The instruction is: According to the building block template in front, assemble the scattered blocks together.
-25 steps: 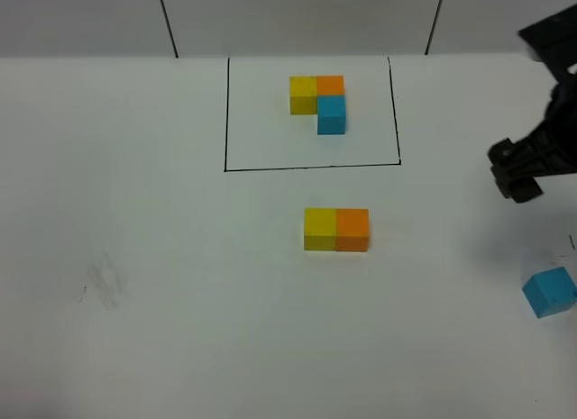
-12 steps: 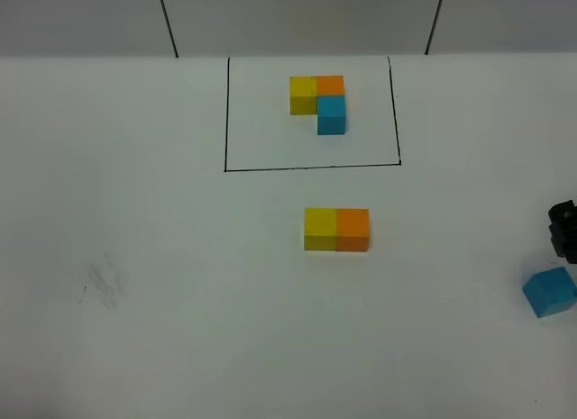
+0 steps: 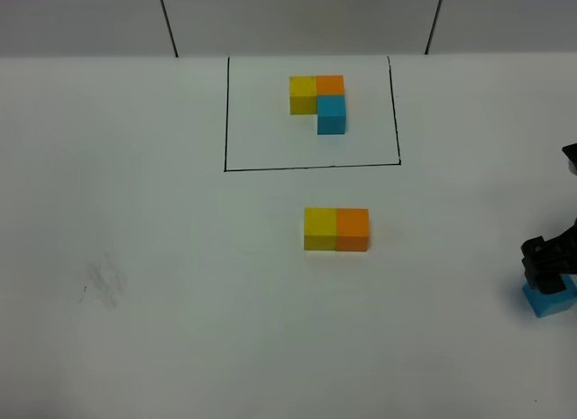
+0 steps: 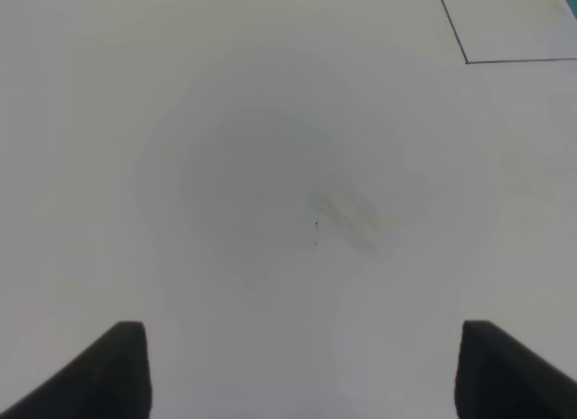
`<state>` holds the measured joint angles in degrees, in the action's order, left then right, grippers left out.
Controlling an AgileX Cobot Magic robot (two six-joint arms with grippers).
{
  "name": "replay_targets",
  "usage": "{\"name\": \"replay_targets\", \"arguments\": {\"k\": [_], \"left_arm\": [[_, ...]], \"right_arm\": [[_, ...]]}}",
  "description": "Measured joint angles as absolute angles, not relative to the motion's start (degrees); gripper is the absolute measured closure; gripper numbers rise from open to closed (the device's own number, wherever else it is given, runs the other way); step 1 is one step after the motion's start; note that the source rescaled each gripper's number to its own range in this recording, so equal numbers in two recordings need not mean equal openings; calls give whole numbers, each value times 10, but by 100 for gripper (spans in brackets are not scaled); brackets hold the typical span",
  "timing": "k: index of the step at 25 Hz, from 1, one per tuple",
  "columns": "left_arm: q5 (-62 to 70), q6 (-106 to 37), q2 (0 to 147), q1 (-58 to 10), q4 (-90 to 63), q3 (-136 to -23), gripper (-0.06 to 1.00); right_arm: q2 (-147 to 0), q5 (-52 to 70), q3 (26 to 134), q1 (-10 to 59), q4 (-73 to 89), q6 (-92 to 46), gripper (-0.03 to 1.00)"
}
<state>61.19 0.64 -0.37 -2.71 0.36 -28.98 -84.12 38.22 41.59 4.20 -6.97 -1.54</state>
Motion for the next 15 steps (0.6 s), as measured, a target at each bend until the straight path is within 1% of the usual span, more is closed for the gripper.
{"name": "replay_targets", "arguments": {"k": [7,15], "left_arm": [[612,6,-4,-27,4,-290,46],[612,6,-4,-27,4,-290,46]], "right_arm": [[-902,357,416,42,-65,-16,0],[-958,337,416,42,-63,-16,4]]}}
